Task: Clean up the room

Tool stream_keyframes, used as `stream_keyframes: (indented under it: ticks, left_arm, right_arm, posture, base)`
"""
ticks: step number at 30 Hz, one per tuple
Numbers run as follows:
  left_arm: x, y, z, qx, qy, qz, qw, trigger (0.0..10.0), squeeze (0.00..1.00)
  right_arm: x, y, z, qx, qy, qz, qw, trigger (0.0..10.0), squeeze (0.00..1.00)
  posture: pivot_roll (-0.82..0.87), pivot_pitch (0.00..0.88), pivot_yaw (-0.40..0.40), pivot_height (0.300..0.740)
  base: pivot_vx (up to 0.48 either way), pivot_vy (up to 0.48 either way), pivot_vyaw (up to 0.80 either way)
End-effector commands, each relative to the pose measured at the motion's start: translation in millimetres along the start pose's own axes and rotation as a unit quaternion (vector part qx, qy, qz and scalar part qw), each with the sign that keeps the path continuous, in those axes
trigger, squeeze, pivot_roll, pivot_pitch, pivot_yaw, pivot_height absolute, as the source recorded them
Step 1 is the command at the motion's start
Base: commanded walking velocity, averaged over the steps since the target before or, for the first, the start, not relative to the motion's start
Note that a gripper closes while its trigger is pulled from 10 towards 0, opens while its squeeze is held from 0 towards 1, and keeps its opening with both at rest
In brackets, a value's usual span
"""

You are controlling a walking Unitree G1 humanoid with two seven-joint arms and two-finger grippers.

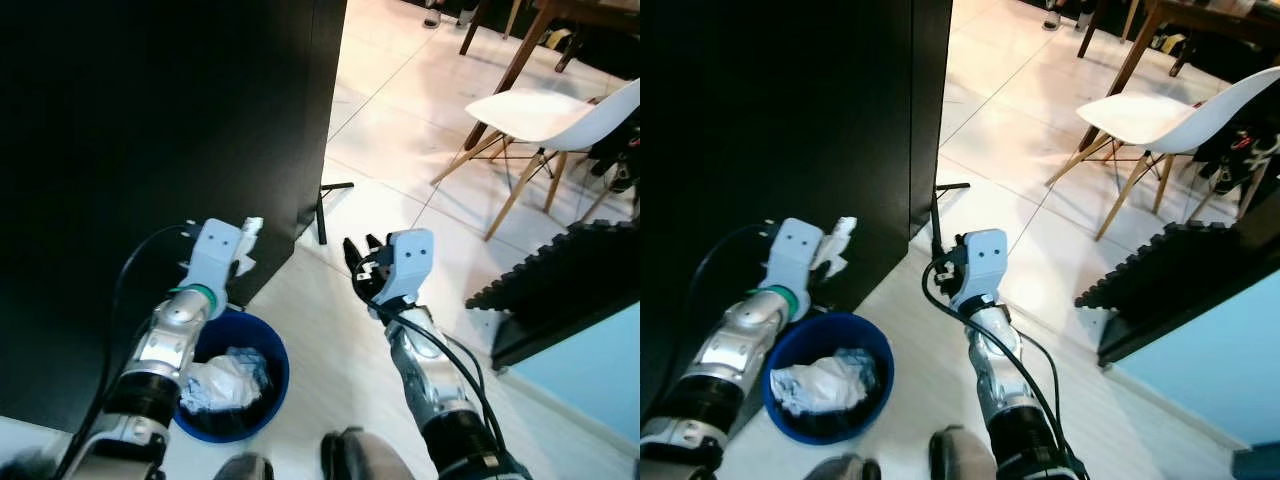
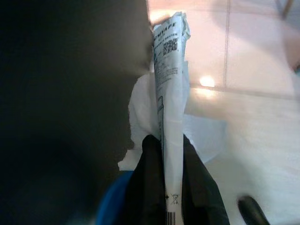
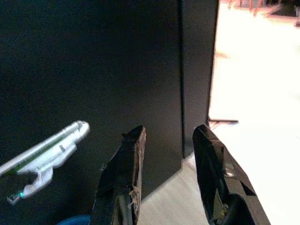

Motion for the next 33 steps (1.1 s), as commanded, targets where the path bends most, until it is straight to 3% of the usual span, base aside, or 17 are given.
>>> stream_keyframes:
  ticks: [1,5,11,15,16,19,20,23,33]
  left_arm:
    - [0.1,-6.8,-10,0.010,0.014,-0.022,1.000,10.0,0.00]
    - [1.2,-14.7,-21,0.016,0.039,-0.046,0.998,10.0,0.00]
    - [-0.7,-32.8,-53,0.027,0.120,-0.083,0.989,10.0,0.00]
    - [-2.1,-39.7,-63,0.037,0.138,-0.098,0.985,10.0,0.00]
    - [-2.5,-41.6,-66,0.039,0.146,-0.101,0.983,10.0,0.17]
    - [-2.6,-41.8,-70,0.042,0.154,-0.099,0.982,10.0,0.17]
    - [-2.6,-39.1,-73,0.052,0.164,-0.084,0.981,10.0,1.00]
    - [-1.9,-29.9,-76,0.067,0.176,-0.044,0.981,10.0,1.00]
    - [-3.2,-14.2,-80,0.086,0.189,0.002,0.978,10.0,1.00]
  right_arm:
    - [-3.0,-0.5,-2,0.001,0.004,-0.003,1.000,10.0,0.00]
    - [-4.9,-1.1,-3,0.000,0.006,-0.002,1.000,10.0,0.00]
    - [-8.7,-3.8,-2,-0.003,0.008,-0.005,1.000,10.0,0.00]
    - [-9.6,-3.6,-2,-0.004,0.008,-0.006,1.000,10.0,0.00]
    - [-9.9,-3.4,-2,-0.004,0.009,-0.006,1.000,10.0,0.00]
    - [-10.5,-2.9,-2,-0.004,0.010,-0.006,1.000,10.0,0.00]
    - [-11.3,-2.5,-2,-0.003,0.011,-0.006,1.000,10.0,0.00]
    - [-13.3,-2.3,-3,-0.003,0.015,-0.005,1.000,10.0,0.00]
    - [-12.2,-4.5,-1,-0.004,0.016,-0.006,1.000,10.0,0.00]
  posture:
    - [0.00,0.091,0.002,0.740]
    - [-0.01,0.108,0.002,0.740]
    - [-0.01,0.139,0.001,0.740]
    - [-0.02,0.149,0.001,0.740]
    - [-0.02,0.149,0.001,0.740]
    - [-0.02,0.155,-0.001,0.740]
    - [-0.02,0.160,-0.004,0.740]
    - [-0.03,0.163,-0.008,0.740]
    - [-0.02,0.157,-0.011,0.740]
  base:
    - [0.000,0.000,0.00]
    - [0.000,0.000,0.00]
    - [0.000,0.000,0.00]
    - [0.000,0.000,0.00]
    - [0.000,0.000,0.00]
    - [0.000,0.000,0.00]
    - [0.000,0.000,0.00]
    - [0.000,0.000,0.00]
    - [0.000,0.000,0.00]
Point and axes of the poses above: a point about 5 cm out from each wrist's last joint towards the gripper, its own x axis pointing out of the wrist towards the gripper, its own z axis along the axis of the wrist's last joint, y = z × x, the point moved 1 cm from there along x, pointing out of the wrist towards the gripper, and after that the axes turned 11 degrees about x, right-handed, at the moved point
